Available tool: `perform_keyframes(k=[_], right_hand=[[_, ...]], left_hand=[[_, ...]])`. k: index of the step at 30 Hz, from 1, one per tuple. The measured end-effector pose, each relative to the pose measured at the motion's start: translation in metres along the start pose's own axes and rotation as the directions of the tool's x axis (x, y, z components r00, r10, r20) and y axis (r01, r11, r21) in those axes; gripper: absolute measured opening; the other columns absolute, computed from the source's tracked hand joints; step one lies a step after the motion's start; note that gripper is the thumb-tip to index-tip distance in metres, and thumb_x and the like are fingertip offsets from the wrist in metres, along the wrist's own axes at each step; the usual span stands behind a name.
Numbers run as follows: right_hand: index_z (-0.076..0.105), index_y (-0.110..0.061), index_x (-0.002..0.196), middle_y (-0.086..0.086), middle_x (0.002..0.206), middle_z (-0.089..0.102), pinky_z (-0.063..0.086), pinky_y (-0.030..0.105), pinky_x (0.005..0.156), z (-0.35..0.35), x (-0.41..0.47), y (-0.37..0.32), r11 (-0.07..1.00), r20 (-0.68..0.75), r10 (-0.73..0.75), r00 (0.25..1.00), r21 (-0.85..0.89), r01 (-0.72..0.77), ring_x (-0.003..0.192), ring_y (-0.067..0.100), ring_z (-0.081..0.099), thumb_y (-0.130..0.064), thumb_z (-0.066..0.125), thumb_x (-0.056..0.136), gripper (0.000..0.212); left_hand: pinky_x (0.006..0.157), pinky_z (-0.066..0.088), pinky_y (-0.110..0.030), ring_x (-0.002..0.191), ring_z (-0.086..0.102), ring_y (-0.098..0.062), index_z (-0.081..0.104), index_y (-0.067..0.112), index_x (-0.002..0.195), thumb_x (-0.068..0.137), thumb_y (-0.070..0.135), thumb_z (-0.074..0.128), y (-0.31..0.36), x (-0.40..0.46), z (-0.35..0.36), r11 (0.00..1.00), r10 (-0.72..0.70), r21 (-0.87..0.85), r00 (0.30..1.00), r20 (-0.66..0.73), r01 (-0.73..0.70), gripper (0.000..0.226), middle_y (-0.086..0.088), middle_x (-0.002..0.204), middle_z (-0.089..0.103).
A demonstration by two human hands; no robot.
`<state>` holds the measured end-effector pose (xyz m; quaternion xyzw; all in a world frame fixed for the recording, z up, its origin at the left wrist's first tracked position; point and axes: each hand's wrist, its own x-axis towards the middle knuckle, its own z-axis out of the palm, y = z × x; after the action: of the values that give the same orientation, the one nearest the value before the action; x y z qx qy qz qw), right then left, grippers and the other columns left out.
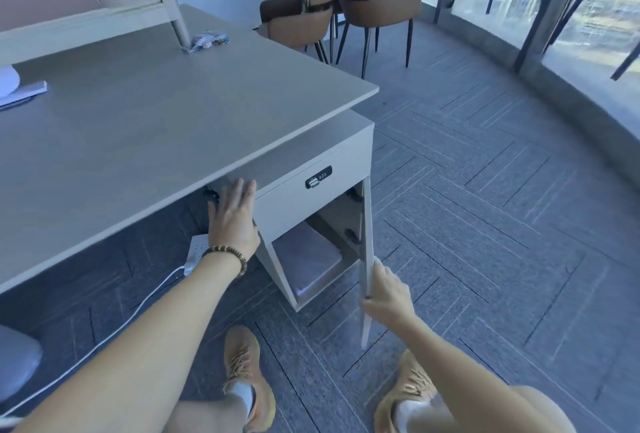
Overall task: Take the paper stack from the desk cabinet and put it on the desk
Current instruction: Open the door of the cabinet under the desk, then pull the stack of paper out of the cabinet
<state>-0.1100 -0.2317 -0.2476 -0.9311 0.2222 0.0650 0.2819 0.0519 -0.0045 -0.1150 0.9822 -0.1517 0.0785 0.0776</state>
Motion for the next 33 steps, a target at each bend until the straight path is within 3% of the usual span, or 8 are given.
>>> perform_keyframes(k=[6, 9, 12, 16, 20, 23, 27, 33], right_hand=[[0.041, -0.018, 0.084, 0.002, 0.091, 0.053, 0.048, 0.038, 0.075, -0.046, -0.001, 0.044, 0.983, 0.023, 0.185, 0.982, -0.02, -0.185, 0.092, 0.029, 0.058, -0.008, 0.059, 0.071, 0.024], [0.043, -0.014, 0.091, 0.008, 0.093, 0.06, 0.047, 0.038, 0.07, -0.058, 0.002, 0.062, 0.968, -0.074, 0.251, 0.965, -0.014, -0.252, 0.088, 0.032, 0.06, -0.003, 0.054, 0.076, 0.021], [0.048, -0.009, 0.11, 0.017, 0.114, 0.062, 0.049, 0.045, 0.087, -0.067, 0.007, 0.074, 0.957, -0.124, 0.29, 0.949, 0.038, -0.287, 0.107, 0.038, 0.058, -0.01, 0.055, 0.079, 0.032], [0.028, -0.006, 0.148, 0.025, 0.147, 0.039, 0.033, 0.054, 0.11, -0.076, 0.013, 0.078, 0.934, -0.13, 0.351, 0.927, -0.024, -0.357, 0.137, 0.044, 0.034, -0.026, 0.056, 0.084, 0.072], [0.018, -0.009, 0.155, 0.022, 0.165, 0.006, 0.008, 0.066, 0.116, -0.081, 0.018, 0.079, 0.916, -0.121, 0.36, 0.925, -0.14, -0.375, 0.152, 0.042, 0.0, -0.027, 0.051, 0.083, 0.081], [0.018, -0.011, 0.156, 0.023, 0.162, 0.017, 0.008, 0.068, 0.115, -0.081, 0.023, 0.08, 0.92, -0.06, 0.359, 0.931, -0.142, -0.364, 0.151, 0.042, 0.009, -0.03, 0.05, 0.086, 0.079], [0.039, -0.005, 0.141, 0.024, 0.134, 0.05, 0.038, 0.053, 0.104, -0.064, 0.036, 0.077, 0.944, -0.147, 0.279, 0.949, -0.139, -0.299, 0.125, 0.041, 0.047, -0.026, 0.05, 0.086, 0.06], [0.048, -0.006, 0.13, 0.022, 0.129, 0.053, 0.042, 0.047, 0.097, -0.021, 0.091, 0.063, 0.964, -0.079, 0.246, 0.966, -0.085, -0.252, 0.116, 0.041, 0.054, -0.03, 0.053, 0.09, 0.046]], left_hand=[[0.118, 0.019, -0.056, 0.146, 0.023, -0.033, 0.012, 0.017, 0.155, 0.085, 0.008, 0.064, 0.015, -0.01, -0.006, 0.997, -0.066, -0.025, 0.994, 0.081, 0.069, 0.088, -0.002, 0.164, 0.006], [0.117, 0.022, -0.058, 0.146, 0.02, -0.035, 0.013, 0.016, 0.154, 0.084, 0.009, 0.063, 0.016, -0.011, -0.005, 0.997, -0.075, -0.024, 0.993, 0.092, 0.078, 0.086, -0.002, 0.164, 0.007], [0.117, 0.021, -0.057, 0.147, 0.012, -0.038, 0.012, 0.013, 0.154, 0.085, 0.009, 0.061, 0.019, -0.013, -0.004, 0.995, -0.092, -0.033, 0.989, 0.111, 0.097, 0.085, -0.005, 0.164, 0.004], [0.12, 0.018, -0.052, 0.149, 0.009, -0.036, 0.018, 0.006, 0.153, 0.085, 0.009, 0.057, 0.034, -0.024, -0.001, 0.996, -0.081, -0.022, 0.996, 0.039, 0.082, 0.078, -0.018, 0.162, 0.006], [0.121, 0.014, -0.047, 0.148, 0.011, -0.037, 0.032, 0.009, 0.15, 0.082, 0.009, 0.058, 0.051, -0.048, 0.018, 0.998, 0.037, 0.048, 0.998, -0.045, -0.035, 0.072, -0.023, 0.16, 0.012], [0.119, 0.022, -0.043, 0.146, 0.023, -0.032, 0.042, 0.01, 0.145, 0.084, 0.01, 0.055, 0.065, -0.063, 0.04, 0.997, 0.063, 0.042, 0.998, -0.001, -0.063, 0.062, -0.018, 0.158, 0.024], [0.106, 0.044, -0.037, 0.137, 0.041, -0.022, 0.04, 0.011, 0.144, 0.091, 0.013, 0.046, 0.076, -0.068, 0.079, 0.983, -0.05, -0.162, 0.972, 0.23, 0.089, 0.053, -0.008, 0.151, 0.04], [0.088, 0.051, -0.039, 0.119, 0.056, -0.029, 0.042, 0.008, 0.137, 0.093, 0.018, 0.048, 0.074, -0.036, 0.156, 0.943, -0.142, -0.209, 0.878, 0.458, 0.261, 0.046, -0.012, 0.137, 0.051]])
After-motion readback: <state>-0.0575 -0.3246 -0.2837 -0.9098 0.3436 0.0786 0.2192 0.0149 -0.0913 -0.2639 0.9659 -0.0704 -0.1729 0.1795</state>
